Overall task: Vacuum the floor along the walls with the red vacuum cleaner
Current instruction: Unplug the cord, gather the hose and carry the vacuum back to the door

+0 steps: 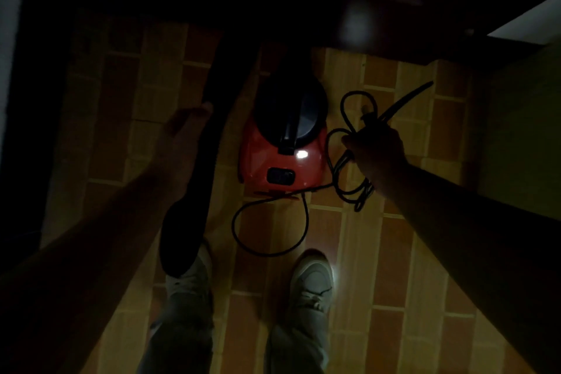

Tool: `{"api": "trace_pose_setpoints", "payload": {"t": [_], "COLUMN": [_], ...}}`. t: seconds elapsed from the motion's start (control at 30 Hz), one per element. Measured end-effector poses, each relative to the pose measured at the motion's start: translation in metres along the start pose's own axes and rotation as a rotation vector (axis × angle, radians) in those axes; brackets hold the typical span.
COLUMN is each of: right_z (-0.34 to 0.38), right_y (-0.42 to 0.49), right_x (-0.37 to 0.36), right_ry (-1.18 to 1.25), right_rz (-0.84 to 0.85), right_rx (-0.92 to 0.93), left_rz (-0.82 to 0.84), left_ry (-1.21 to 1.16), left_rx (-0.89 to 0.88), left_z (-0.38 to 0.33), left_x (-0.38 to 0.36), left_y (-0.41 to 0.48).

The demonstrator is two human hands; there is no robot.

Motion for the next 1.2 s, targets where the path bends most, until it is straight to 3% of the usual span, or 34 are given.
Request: {"api": "trace_pose_setpoints", "payload": {"t": [0.17,0.33,0.43,0.8,1.0,1.2], "right_z": [-0.03,-0.053,-0.058,-0.058,-0.052,-0.047], "right_y": [0.003,0.005,0.008,0.017,0.02,0.004], "right_x": [0.007,0.0,-0.007,-0.024,-0.021,-0.028], "right_ry": [-0.06,-0.01,0.045,-0.099,-0.452,-0.499], "right_rz": [-0.031,-0.041,-0.026,-0.016,-0.063,-0.034], "right_rx": [-0.048,-0.071,-0.087,-0.141,-0.024,0.042], "left_rz": [-0.045,-0.005,-0.018,-0.023,0.035,-0.023], "left_ry": [0.229,0.429,0.509,0.522,0.527,0.541], "left_rx": [-0.165,-0.203,-0.124,-0.163,-0.169,-0.114], "left_z": [0.003,0.023,0.03,0.031,0.033,0.03], "left_x": [-0.043,-0.062,-0.069,-0.076,-0.07,-0.065], "left_y": [-0.016,-0.014,-0.016,-0.013,-0.009,-0.01]}}
Point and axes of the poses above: each hand's wrist, its own y-axis towards the middle knuckle, its own x-axis out of the back of the hand, z = x × y, the point moved 4 cm from there along y, towards the middle knuckle, and after that the axes turned 3 degrees about z, right-handed, at the moved point
